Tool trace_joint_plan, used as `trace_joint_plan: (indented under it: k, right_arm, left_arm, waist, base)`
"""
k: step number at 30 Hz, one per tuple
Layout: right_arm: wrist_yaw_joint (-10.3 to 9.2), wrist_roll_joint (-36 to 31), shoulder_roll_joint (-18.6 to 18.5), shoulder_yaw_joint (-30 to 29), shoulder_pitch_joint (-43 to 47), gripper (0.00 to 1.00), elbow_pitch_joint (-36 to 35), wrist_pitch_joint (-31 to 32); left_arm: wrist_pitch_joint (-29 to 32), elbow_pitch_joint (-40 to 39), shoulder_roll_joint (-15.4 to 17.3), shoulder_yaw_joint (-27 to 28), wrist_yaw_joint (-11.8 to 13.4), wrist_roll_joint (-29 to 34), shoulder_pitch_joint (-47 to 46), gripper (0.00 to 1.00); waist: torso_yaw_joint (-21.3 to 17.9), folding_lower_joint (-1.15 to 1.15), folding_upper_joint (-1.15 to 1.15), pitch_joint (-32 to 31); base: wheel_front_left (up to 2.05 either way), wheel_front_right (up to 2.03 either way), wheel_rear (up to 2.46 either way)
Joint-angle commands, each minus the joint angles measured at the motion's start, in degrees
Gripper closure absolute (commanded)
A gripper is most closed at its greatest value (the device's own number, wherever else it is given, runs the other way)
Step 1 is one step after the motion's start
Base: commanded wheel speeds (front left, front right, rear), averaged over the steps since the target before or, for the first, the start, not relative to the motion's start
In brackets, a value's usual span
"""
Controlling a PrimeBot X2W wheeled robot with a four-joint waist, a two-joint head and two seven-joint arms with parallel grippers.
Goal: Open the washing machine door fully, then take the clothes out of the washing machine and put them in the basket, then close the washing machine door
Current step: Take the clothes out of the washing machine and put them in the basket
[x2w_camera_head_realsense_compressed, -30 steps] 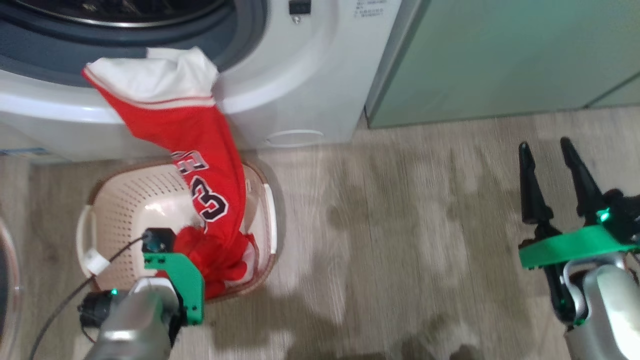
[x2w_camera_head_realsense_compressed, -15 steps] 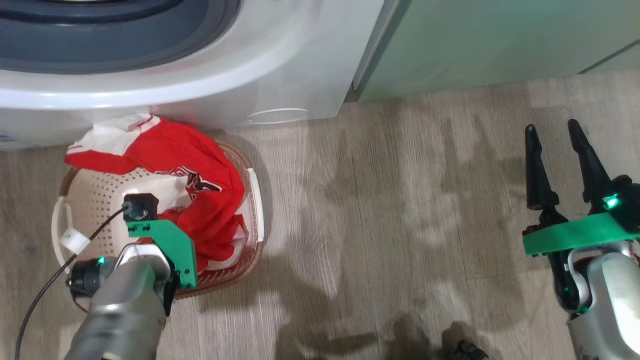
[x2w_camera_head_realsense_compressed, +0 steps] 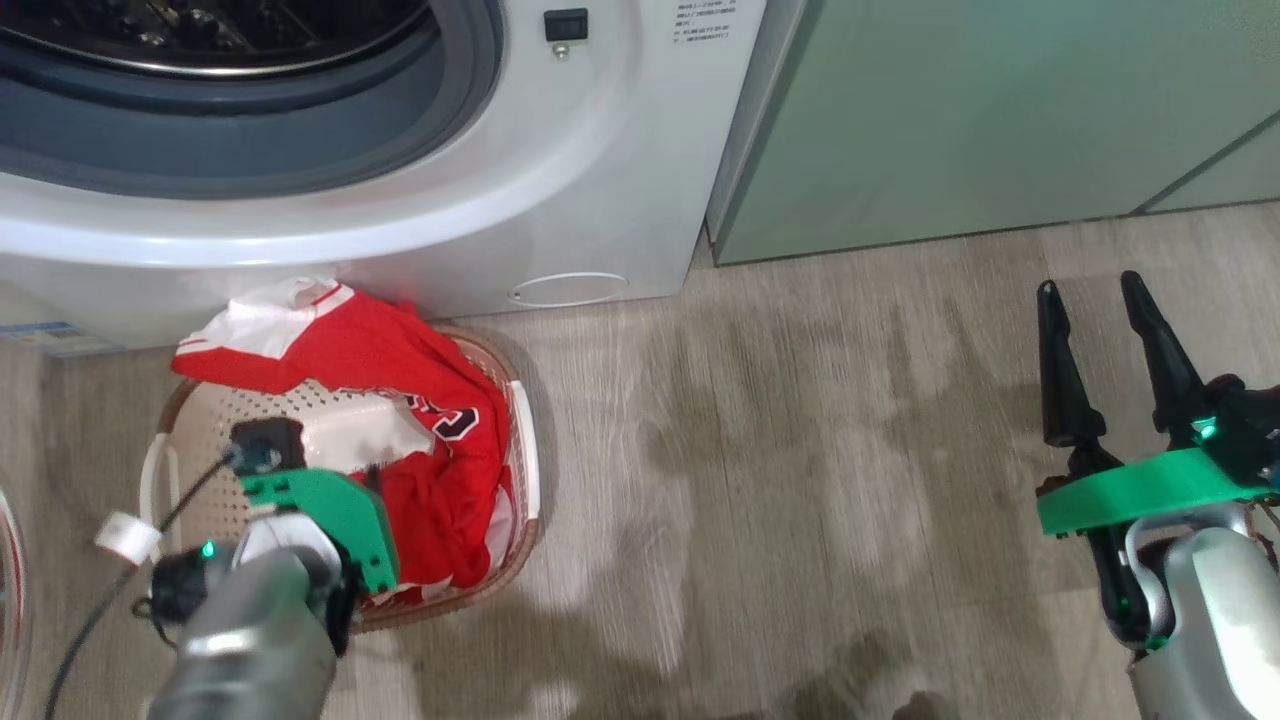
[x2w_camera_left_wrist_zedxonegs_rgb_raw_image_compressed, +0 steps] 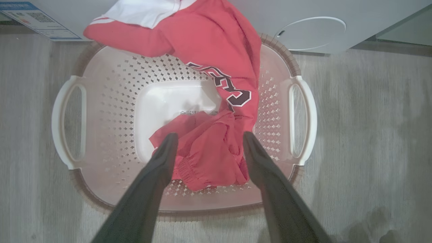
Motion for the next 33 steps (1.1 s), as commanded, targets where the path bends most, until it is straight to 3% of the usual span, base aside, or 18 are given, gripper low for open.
trace_joint_plan:
  k: [1,15,21,26,33]
  right_arm:
    - [-0.04,0.1,-0.4,1.3,0.3,0.0,-1.7,-0.4]
    - [-0.04,0.0,-0.1,0.4,-4.2,0.0,-4.2,-0.4]
    - [-0.04,-0.2,0.2,-0.4,-6.2,0.0,-5.4,-0.4]
    - [-0.04,-0.4,0.2,-1.1,-7.2,0.0,-6.2,-0.4]
    - [-0.04,-0.7,0.0,-1.4,-7.2,0.0,-6.6,-0.4]
  left_arm:
    - [-1.1,-0.8,2.3,1.5,-0.3,-0.5,-1.9,0.0]
    - [-5.5,-0.9,8.1,1.3,-1.1,-0.8,-15.9,0.0]
    - [-4.4,-0.8,10.0,1.2,0.4,-1.0,-19.5,0.0]
    - [-5.2,-0.8,11.5,2.1,3.3,-1.8,-21.3,0.0]
    - [-7.1,-0.8,12.7,1.8,4.2,-1.7,-23.0,0.03]
  waist:
    - [-0.2,0.0,0.0,0.4]
    - [-3.1,0.0,0.0,12.9]
    - [-3.7,0.0,0.0,18.3]
    - [-3.6,0.0,0.0,21.0]
    - [-3.3,0.0,0.0,22.1]
  base:
    - [0.0,0.0,0.0]
    - [0.0,0.0,0.0]
    - [0.0,0.0,0.0]
    - [0.0,0.0,0.0]
    - [0.0,0.0,0.0]
